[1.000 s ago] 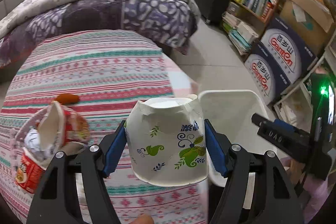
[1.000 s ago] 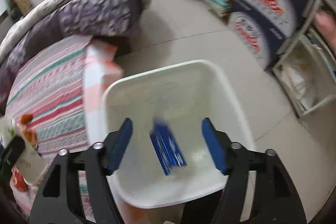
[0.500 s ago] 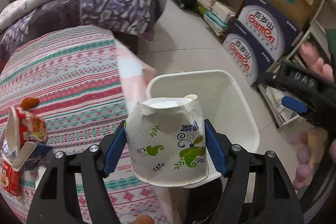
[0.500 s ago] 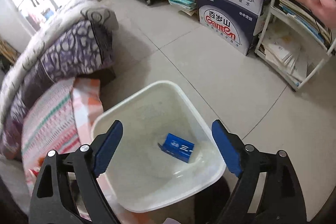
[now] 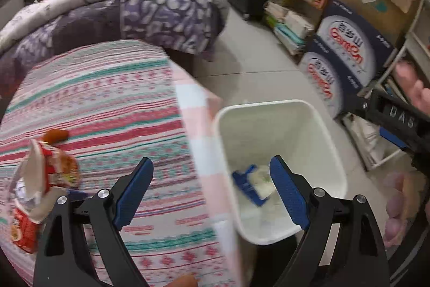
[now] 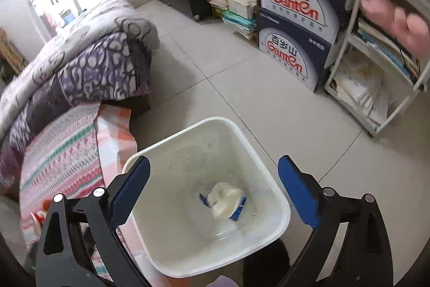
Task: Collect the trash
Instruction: 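Drop the white paper cup into the bin by opening the left tool, then grasp a flat white paper piece with the left tool while the right tool grasps crumpled tissue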
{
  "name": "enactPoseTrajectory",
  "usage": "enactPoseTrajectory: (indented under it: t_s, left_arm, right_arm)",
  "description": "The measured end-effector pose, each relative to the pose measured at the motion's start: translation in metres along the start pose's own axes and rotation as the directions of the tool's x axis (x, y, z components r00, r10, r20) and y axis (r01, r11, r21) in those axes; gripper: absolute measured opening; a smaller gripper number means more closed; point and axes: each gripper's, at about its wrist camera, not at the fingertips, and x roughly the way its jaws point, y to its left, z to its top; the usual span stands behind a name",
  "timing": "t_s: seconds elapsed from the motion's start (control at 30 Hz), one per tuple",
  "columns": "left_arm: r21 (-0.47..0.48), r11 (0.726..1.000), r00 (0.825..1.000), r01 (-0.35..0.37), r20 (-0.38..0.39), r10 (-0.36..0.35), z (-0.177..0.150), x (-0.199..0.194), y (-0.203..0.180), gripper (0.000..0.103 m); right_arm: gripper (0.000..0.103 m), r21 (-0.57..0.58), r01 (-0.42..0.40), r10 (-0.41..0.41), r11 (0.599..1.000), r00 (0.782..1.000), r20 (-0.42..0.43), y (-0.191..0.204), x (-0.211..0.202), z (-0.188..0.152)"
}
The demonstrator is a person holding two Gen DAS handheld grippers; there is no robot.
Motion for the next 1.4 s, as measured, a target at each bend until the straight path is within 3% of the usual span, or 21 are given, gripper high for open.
enactPoseTrajectory:
  t_s: [0.23,0.53,0.73,0.97,1.03,1.1,1.2,1.4]
  left_arm:
    - [0.010,0.992,0.992,-0.123,-0.042,0.123,-0.014,-0.008,0.044,0.086]
    - [0.041,0.965,0.957,-0.260,-0.123,0.263,-0.039,-0.010,0.105,0.086]
    - [0.014,0.953,0.937,-0.304,-0.177,0.302,-0.047,-0.006,0.149,0.086]
    - [-0.007,0.961,0.925,-0.277,-0.273,0.265,-0.060,0.012,0.187,0.061]
    - [-0.012,0.967,0.926,-0.254,-0.291,0.240,-0.063,0.015,0.192,0.050]
    - [-0.022,0.975,0.931,-0.222,-0.301,0.205,-0.066,0.013,0.195,0.025]
    - [-0.024,0.978,0.937,-0.209,-0.291,0.193,-0.067,0.002,0.196,0.011]
    - [-0.091,0.985,0.970,-0.145,-0.208,0.124,-0.060,-0.048,0.201,0.011]
  right_arm:
    - [0.093,-0.119,-0.018,0.013,0.993,0.999,-0.043,0.046,0.007,-0.016]
    - [0.094,-0.220,-0.071,0.052,0.973,0.995,-0.090,0.102,0.009,-0.038]
    - [0.094,-0.262,-0.102,0.074,0.960,0.990,-0.116,0.132,0.011,-0.051]
    - [0.094,-0.353,-0.109,0.070,0.929,0.990,-0.120,0.159,0.010,-0.066]
    - [0.094,-0.356,-0.114,0.071,0.928,0.989,-0.132,0.160,0.011,-0.068]
    - [0.094,-0.345,-0.129,0.082,0.930,0.986,-0.149,0.160,0.011,-0.069]
    - [0.094,-0.332,-0.157,0.104,0.930,0.979,-0.173,0.162,0.012,-0.071]
    - [0.094,-0.341,-0.210,0.134,0.916,0.963,-0.234,0.175,0.012,-0.088]
